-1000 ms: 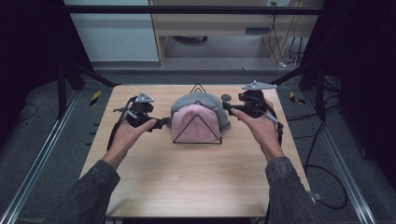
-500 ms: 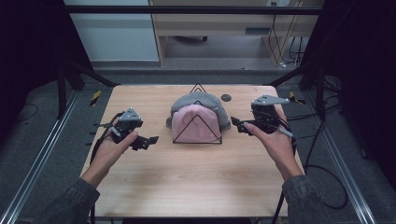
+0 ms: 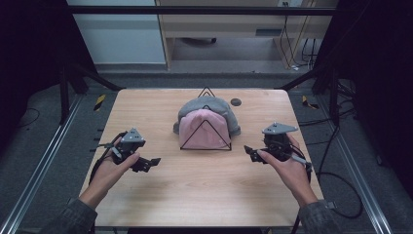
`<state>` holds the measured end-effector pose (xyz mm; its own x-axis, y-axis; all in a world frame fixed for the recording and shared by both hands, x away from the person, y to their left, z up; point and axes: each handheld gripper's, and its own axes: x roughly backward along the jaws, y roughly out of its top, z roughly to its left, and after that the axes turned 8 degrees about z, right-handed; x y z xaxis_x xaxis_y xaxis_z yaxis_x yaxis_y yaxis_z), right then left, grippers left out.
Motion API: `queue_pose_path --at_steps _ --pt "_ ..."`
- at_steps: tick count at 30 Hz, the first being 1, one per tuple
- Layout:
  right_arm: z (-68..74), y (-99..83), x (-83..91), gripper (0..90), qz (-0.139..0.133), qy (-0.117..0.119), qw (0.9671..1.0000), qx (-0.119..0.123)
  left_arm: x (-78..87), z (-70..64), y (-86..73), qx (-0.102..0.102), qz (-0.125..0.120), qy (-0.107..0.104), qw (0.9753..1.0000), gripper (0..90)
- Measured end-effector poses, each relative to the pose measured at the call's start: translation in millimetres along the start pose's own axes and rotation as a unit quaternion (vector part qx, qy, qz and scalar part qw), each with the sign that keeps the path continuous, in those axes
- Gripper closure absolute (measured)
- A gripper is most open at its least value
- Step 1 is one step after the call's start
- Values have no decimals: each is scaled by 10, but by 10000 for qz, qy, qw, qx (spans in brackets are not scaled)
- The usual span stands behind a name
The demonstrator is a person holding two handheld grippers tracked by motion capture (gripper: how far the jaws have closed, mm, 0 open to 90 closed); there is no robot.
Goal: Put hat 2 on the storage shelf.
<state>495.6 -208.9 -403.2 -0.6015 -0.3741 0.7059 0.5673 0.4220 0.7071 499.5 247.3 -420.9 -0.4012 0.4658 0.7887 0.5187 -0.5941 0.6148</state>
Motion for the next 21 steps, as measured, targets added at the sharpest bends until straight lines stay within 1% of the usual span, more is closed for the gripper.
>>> queue_pose_path --at_steps 4,6,11,14,15,17,18,21 --pt "29 -178 -82 92 195 61 9998 -49 -93 -6 -101 -12 158 -25 9999 59" --pt "39 -260 -129 94 281 84 9996 -44 -142 -4 -143 12 223 -50 9997 60" --pt "67 -430 -267 97 462 187 9987 -139 -262 14 -225 47 427 -71 9991 60" --pt "73 -500 -355 98 544 244 9979 -266 -342 34 -274 91 600 -151 9980 58" --pt "74 -516 -380 98 571 290 9974 -333 -363 41 -289 86 697 -176 9974 59" --pt "70 -542 -428 101 603 319 9969 -394 -411 48 -324 117 717 -173 9972 59" --pt "69 -553 -451 101 630 316 9966 -425 -422 52 -334 120 777 -176 9967 59" --pt "69 -578 -515 103 701 342 9957 -500 -457 49 -358 117 809 -192 9965 59"
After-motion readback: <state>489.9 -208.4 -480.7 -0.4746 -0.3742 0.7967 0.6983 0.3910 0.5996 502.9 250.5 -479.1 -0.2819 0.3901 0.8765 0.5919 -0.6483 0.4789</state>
